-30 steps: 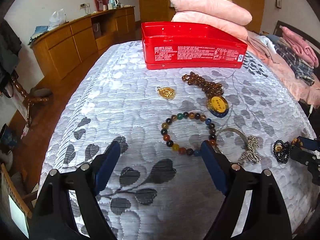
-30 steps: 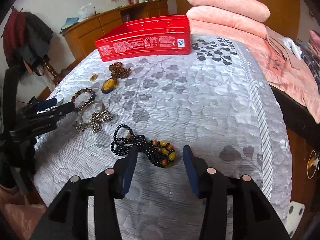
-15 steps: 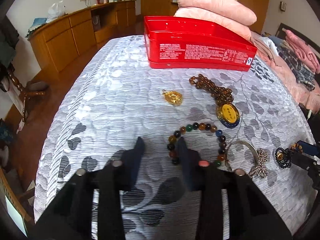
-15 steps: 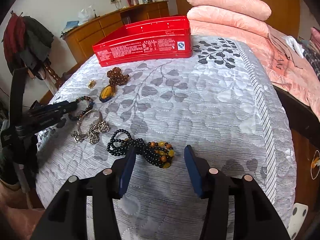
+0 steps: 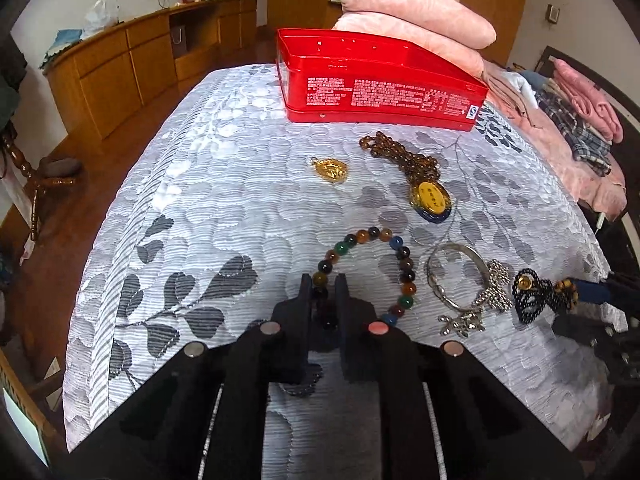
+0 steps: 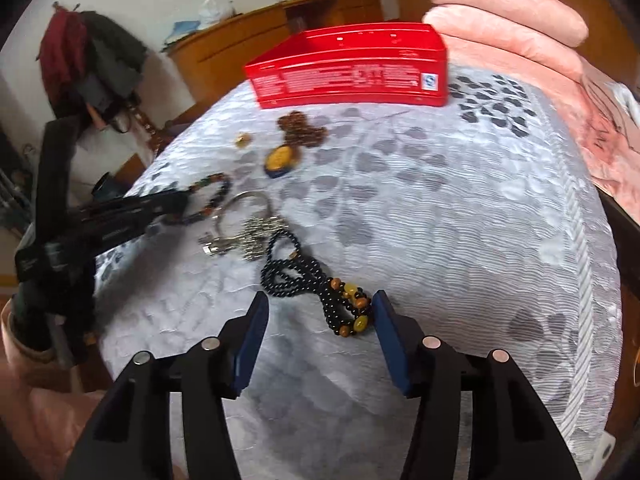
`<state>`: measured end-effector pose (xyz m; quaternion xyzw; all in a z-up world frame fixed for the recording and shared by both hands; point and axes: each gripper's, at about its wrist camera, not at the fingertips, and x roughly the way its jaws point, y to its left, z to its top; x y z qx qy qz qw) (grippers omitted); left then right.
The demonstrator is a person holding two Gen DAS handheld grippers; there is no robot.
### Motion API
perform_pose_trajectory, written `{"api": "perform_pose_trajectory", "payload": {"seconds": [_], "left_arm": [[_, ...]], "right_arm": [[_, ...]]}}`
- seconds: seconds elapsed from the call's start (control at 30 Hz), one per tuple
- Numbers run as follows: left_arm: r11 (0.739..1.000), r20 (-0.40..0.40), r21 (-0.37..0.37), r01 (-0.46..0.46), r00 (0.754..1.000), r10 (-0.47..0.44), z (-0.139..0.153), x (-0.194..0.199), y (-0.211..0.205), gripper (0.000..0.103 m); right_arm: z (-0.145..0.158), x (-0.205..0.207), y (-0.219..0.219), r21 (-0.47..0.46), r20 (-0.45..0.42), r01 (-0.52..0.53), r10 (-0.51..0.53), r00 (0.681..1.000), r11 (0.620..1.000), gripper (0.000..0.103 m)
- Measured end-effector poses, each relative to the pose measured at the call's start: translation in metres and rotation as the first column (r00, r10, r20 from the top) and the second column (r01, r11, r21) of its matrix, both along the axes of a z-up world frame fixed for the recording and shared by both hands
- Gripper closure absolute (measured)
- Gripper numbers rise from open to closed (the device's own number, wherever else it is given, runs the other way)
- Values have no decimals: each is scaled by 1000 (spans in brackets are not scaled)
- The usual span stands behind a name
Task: Organize jewelry
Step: 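Grasp the multicolour bead bracelet with the left gripper while the right grasps the black bead strand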
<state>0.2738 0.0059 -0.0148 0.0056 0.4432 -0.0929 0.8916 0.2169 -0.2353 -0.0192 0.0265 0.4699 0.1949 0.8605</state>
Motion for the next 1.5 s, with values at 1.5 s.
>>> {"api": "perform_pose_trajectory", "payload": {"seconds": [1.5], "left_arm": [[998, 28, -65, 13, 1000, -11, 5, 4, 8, 96]], "right_arm": [[5, 18, -4, 2, 63, 115, -114, 991, 993, 84]]}}
